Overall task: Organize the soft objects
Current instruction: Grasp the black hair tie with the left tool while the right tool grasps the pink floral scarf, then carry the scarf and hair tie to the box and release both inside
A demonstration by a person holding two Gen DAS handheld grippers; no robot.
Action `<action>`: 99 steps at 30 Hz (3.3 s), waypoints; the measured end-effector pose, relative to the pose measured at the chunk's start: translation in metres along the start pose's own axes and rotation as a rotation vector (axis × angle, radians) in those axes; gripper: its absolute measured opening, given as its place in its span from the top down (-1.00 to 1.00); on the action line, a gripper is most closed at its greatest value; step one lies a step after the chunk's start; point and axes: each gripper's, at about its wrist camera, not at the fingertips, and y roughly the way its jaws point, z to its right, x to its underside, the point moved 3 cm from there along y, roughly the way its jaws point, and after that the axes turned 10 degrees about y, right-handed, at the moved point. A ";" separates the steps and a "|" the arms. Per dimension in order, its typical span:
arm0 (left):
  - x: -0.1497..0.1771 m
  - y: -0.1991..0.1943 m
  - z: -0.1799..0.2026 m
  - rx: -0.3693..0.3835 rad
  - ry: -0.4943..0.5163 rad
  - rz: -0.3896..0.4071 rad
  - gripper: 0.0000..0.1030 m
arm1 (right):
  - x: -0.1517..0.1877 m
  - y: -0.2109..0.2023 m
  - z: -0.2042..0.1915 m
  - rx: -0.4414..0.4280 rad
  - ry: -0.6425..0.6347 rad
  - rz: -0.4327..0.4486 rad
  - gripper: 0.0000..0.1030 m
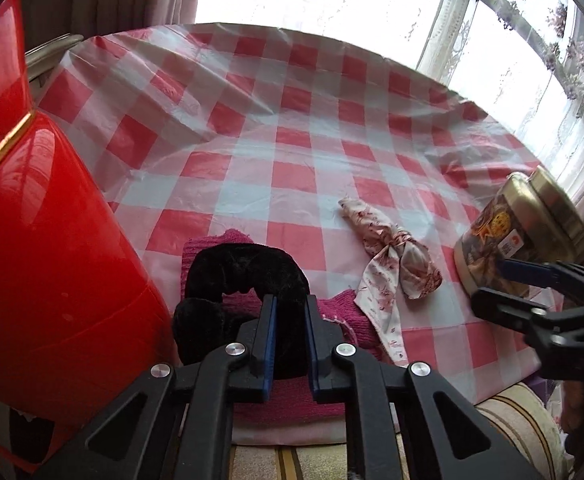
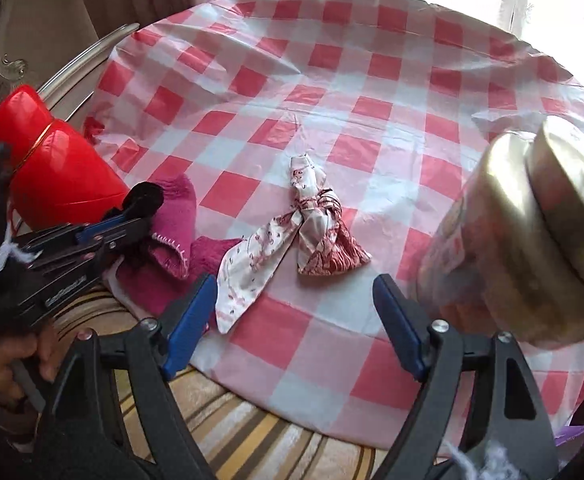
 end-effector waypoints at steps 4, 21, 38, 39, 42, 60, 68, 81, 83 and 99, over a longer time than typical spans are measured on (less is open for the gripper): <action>-0.005 -0.010 0.007 0.037 0.001 0.065 0.75 | -0.016 0.032 -0.003 0.039 -0.004 -0.006 -0.60; -0.006 -0.004 0.013 0.082 0.026 0.098 0.75 | -0.031 0.108 0.002 0.144 -0.020 -0.064 -0.09; -0.005 -0.013 0.016 0.056 0.040 0.131 0.75 | -0.023 0.074 -0.005 0.103 -0.022 -0.018 0.64; -0.005 -0.015 0.016 0.052 0.042 0.136 0.75 | -0.023 0.070 -0.004 0.098 -0.018 -0.012 0.64; -0.005 -0.022 0.019 0.047 0.049 0.159 0.75 | -0.020 0.055 -0.001 0.082 0.001 0.000 0.64; 0.004 -0.069 0.085 0.108 0.167 0.239 0.75 | 0.028 -0.071 0.039 0.031 0.136 0.166 0.64; 0.008 -0.082 0.150 0.187 0.282 0.249 0.75 | 0.080 -0.137 0.115 0.107 0.280 0.229 0.64; 0.017 -0.090 0.262 0.338 0.486 0.239 0.75 | 0.210 -0.189 0.259 0.262 0.636 0.179 0.64; 0.020 -0.091 0.281 0.361 0.522 0.235 0.75 | 0.228 -0.185 0.275 0.273 0.682 0.156 0.64; 0.066 -0.090 0.434 0.570 0.812 0.119 0.75 | 0.304 -0.149 0.342 0.281 0.845 0.022 -0.11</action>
